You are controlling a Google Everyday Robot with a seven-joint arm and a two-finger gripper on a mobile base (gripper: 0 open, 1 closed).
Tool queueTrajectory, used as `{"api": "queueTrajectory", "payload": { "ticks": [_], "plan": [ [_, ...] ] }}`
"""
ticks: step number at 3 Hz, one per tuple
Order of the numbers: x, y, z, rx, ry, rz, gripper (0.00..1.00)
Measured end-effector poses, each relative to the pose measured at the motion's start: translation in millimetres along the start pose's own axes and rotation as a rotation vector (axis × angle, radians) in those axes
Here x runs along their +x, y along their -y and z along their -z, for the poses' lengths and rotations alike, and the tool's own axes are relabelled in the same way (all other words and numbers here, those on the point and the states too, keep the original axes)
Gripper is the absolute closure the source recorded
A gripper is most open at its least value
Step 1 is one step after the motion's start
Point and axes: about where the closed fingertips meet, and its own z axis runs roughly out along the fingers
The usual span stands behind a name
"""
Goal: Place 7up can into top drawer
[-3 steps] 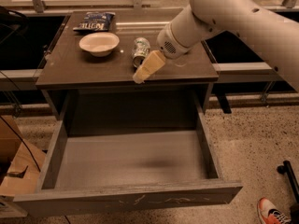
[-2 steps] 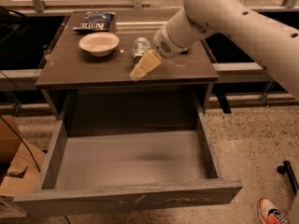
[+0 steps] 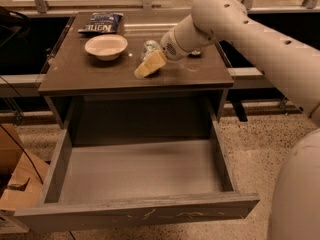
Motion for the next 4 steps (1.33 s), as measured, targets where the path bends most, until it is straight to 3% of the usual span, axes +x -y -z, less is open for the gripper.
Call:
{"api": "queueTrajectory", "payload": {
  "ticks": [2, 4],
  "plan": [
    [2, -1, -11, 0.021, -0.024, -0.023, 0.0],
    [-14, 6, -46, 0.033, 0.035, -0.05, 0.0]
  ]
}}
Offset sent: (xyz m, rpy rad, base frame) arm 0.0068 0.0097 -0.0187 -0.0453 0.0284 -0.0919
